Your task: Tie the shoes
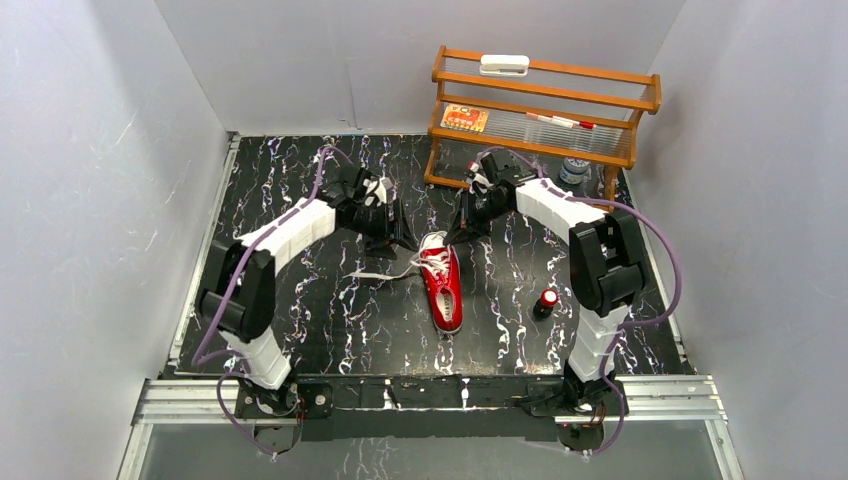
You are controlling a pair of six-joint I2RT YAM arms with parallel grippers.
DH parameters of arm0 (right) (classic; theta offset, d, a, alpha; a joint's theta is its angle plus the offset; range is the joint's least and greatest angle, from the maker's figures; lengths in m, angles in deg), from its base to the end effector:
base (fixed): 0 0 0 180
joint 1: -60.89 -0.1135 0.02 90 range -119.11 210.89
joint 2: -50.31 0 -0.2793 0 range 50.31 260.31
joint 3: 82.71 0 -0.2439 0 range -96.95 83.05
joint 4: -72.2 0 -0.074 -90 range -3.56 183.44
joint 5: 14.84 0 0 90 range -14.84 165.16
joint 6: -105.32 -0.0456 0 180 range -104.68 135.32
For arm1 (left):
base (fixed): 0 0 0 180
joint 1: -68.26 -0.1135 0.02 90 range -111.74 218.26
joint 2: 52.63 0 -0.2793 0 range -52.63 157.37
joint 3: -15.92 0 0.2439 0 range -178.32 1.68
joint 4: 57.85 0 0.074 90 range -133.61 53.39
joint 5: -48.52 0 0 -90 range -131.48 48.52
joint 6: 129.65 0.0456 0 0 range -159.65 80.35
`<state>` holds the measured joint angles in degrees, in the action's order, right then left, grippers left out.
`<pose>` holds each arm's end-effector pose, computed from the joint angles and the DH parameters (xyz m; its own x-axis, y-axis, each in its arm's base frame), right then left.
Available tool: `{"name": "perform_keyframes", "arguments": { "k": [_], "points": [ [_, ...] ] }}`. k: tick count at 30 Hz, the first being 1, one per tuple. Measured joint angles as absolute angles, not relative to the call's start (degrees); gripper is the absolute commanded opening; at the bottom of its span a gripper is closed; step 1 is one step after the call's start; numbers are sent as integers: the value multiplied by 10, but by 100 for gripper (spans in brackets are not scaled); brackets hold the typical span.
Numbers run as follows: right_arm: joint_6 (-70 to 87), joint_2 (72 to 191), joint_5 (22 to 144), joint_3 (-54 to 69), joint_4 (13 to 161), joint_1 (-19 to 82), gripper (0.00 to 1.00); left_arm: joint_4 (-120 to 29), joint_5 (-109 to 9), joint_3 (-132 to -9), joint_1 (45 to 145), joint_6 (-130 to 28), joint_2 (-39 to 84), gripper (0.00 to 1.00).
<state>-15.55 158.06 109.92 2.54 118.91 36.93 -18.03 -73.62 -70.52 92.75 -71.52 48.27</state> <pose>0.3541 0.1858 0.2284 -0.9833 0.0243 -0.1803 -0.1071 0.7241 0.6814 0.3310 -0.1774 0.2354 -0.9620 -0.0531 -0.2678 0.1480 0.7228 -0.6751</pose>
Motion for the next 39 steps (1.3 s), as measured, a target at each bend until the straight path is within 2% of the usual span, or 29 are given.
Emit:
{"name": "perform_keyframes", "arguments": {
  "k": [1, 2, 8, 10, 20, 23, 27, 39],
  "points": [
    [-169, 1582, 1099, 30, 1189, 369, 0, -180, -733, -693, 928, -715, 464, 74],
    [-181, 1583, 1099, 33, 1189, 369, 0, -181, -731, -684, 928, -713, 450, 76],
    [-227, 1589, 1093, 32, 1189, 369, 0, -181, -720, -636, 928, -710, 385, 76],
    [-235, 1598, 1091, 30, 1193, 373, 0, -192, -721, -625, 933, -706, 376, 72],
    [-227, 1606, 1119, 21, 1196, 441, 0, -321, -705, -632, 1044, -595, 379, 38],
    [-225, 1605, 1132, 26, 1190, 442, 0, -341, -711, -662, 1041, -560, 422, 33],
    [-227, 1605, 1153, 45, 1179, 439, 0, -355, -723, -679, 1037, -515, 473, 42],
    [-228, 1605, 1176, 61, 1176, 436, 0, -343, -758, -692, 1036, -427, 519, 53]
  ]
}}
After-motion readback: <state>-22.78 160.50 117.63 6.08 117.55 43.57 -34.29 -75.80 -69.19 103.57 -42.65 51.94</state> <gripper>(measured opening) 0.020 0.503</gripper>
